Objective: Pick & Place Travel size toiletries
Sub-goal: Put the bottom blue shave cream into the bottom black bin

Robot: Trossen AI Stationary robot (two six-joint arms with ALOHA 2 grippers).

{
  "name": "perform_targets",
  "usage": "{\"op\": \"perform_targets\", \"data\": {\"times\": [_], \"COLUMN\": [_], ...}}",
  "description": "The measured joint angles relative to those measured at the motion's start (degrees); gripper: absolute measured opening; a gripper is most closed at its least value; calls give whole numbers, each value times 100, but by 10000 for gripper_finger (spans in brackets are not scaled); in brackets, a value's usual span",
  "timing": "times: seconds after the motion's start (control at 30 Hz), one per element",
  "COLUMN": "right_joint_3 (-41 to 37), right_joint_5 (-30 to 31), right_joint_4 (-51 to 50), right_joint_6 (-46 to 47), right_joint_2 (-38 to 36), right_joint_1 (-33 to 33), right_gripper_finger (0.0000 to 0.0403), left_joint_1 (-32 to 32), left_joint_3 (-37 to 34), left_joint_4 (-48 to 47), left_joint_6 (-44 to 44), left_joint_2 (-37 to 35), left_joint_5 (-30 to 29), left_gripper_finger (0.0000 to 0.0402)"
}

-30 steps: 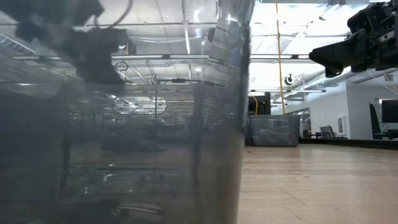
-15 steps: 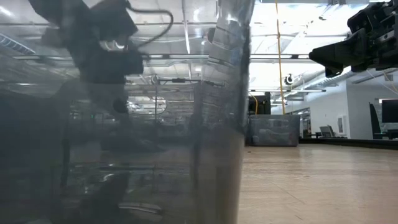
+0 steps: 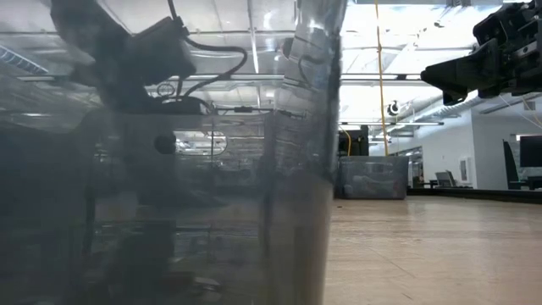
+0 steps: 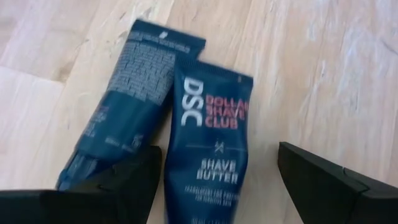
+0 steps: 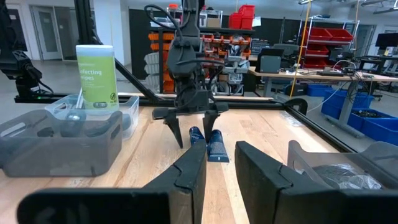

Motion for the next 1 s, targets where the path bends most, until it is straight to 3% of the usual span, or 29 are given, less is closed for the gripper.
{"op": "perform_targets", "data": {"times": [0.4, 0.87, 1.0], "right_joint_3": [-1, 0, 1], "right_joint_5": [1, 0, 0], "right_joint_4": [0, 0, 0], "right_joint_6": [1, 0, 2], "right_joint_2": [-2, 0, -2], "right_joint_1": [0, 1, -1], "right_gripper_finger": [75, 75, 75], "left_joint_1": [13, 11, 11], "left_joint_3": [-11, -15, -15], "left_joint_4": [71, 71, 71], "left_joint_6": [59, 63, 61], "left_joint_2": [40, 39, 37], "left_joint_5": [380, 438, 434], "left_gripper_finger": [308, 149, 121]}}
